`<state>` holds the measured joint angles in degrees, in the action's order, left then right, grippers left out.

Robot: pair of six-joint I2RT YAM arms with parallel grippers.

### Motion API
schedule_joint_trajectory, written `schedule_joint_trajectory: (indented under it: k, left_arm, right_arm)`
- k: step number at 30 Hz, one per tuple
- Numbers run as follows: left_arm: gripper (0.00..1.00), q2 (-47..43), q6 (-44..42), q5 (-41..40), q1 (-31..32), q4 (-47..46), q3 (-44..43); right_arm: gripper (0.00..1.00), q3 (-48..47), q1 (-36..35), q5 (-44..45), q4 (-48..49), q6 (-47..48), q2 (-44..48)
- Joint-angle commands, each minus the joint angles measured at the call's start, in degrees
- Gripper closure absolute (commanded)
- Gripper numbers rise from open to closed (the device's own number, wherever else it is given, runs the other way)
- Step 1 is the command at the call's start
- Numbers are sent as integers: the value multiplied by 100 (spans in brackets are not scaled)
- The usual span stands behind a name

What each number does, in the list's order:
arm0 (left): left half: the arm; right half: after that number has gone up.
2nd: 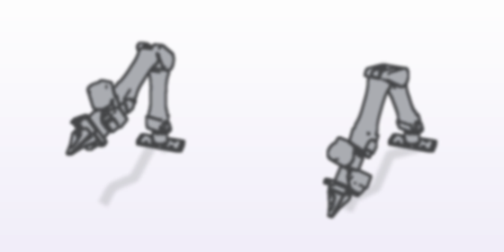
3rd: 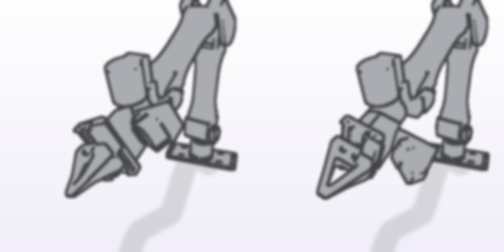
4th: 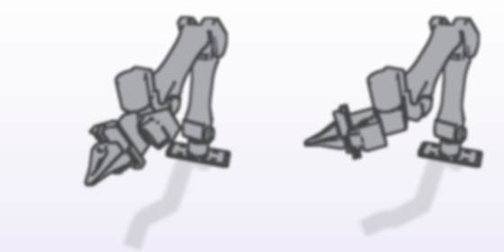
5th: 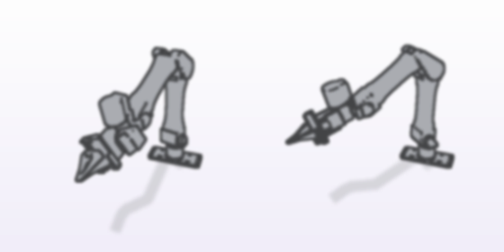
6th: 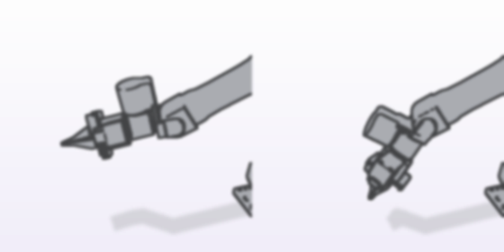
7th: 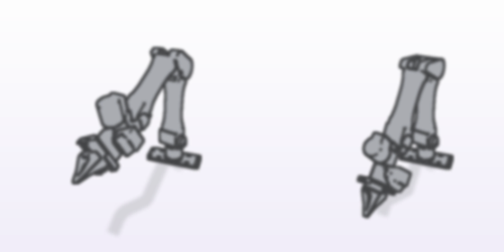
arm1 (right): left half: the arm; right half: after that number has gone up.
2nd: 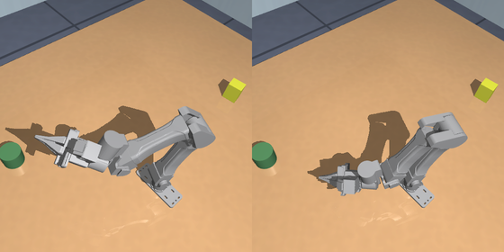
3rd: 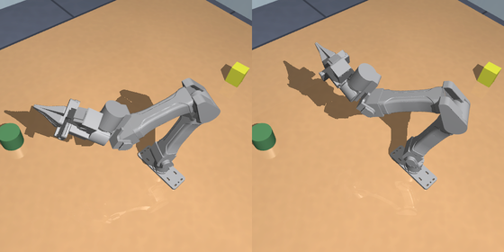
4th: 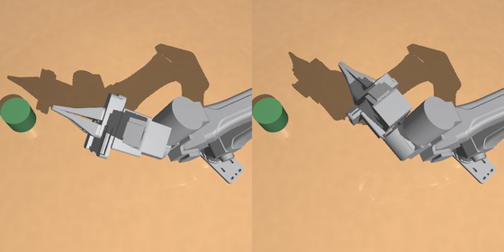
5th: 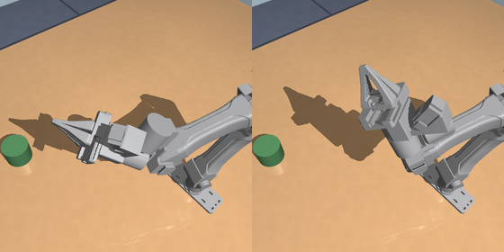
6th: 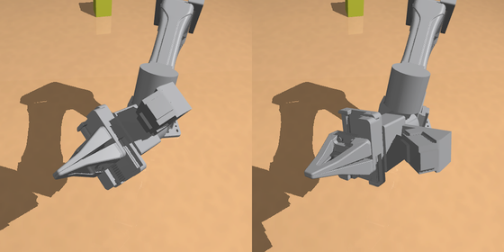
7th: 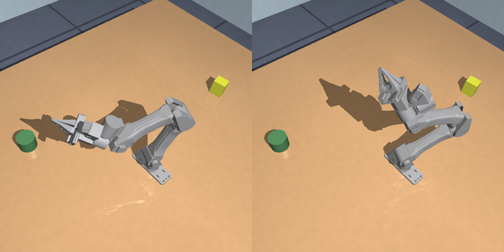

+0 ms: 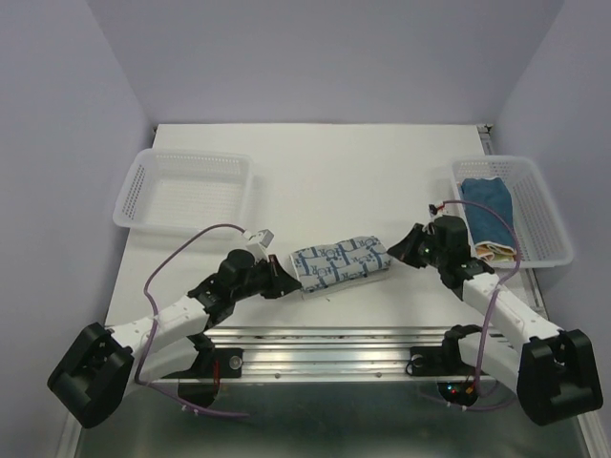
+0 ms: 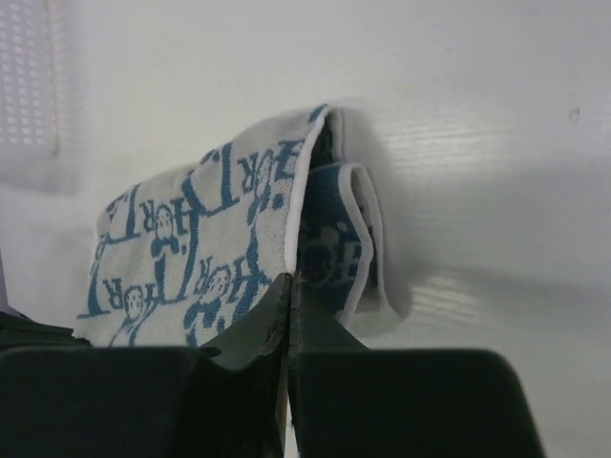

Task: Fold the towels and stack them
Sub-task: Fold the towel, then neatly place the folded towel into the bin

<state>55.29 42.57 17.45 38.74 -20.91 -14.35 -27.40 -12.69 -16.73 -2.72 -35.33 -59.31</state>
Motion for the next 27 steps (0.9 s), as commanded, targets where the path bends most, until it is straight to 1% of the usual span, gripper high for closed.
schedule_joint_trajectory:
  k: [1,4,5,6,7,8,9,10,11,12,13,14,15,19,21,23,24,27]
  left_arm:
    - [100,-159,155,144,133,-107,257]
    - [100,-1,252,144,221,-115,389]
    - [89,52,287,197,248,-115,433]
    - [80,113,296,223,257,-124,450]
    - [59,201,296,250,274,-116,477]
    - [53,219,305,267,292,-98,477]
    - [49,228,322,276,292,-72,486]
    - [44,219,331,276,301,-37,486]
    - [33,150,340,268,309,7,468]
    - [28,88,331,259,309,77,433]
    - [25,27,331,250,309,139,407]
    - [17,-157,305,241,318,261,354]
    - [11,-254,287,163,318,341,319]
    - [1,-676,129,-198,310,937,64]
    - [1,-756,33,-539,318,1132,-120]
    - [1,-809,-20,-786,309,1395,-244]
    - [1,-818,-29,-1066,318,1483,-366]
    - [1,-827,-47,-1481,309,1651,-516]
  right_arm:
    - [99,507,12,188,-202,-123,393]
    - [98,700,21,118,-106,-97,228]
    - [91,744,12,91,-71,-88,157]
    - [89,788,12,48,-45,-79,96]
    - [84,849,12,38,8,-79,-9]
    - [80,868,12,30,26,-70,-45]
    - [74,876,12,-14,43,-62,-72]
    - [64,868,12,-49,52,-35,-89]
    - [46,824,12,-93,26,61,-72]
    - [40,780,12,-128,-26,114,-55]
    - [34,745,12,-137,-70,166,-28]
    - [29,710,12,-155,-158,280,24]
    - [28,622,12,-190,-211,360,103]
    - [24,271,12,-155,-553,851,183]
    - [23,104,-41,-164,-633,1036,78]
    - [21,-239,-286,309,-896,1247,-194]
    - [21,-370,-391,737,-984,1300,-299]
    - [20,-784,-761,1189,-1169,1485,-792]
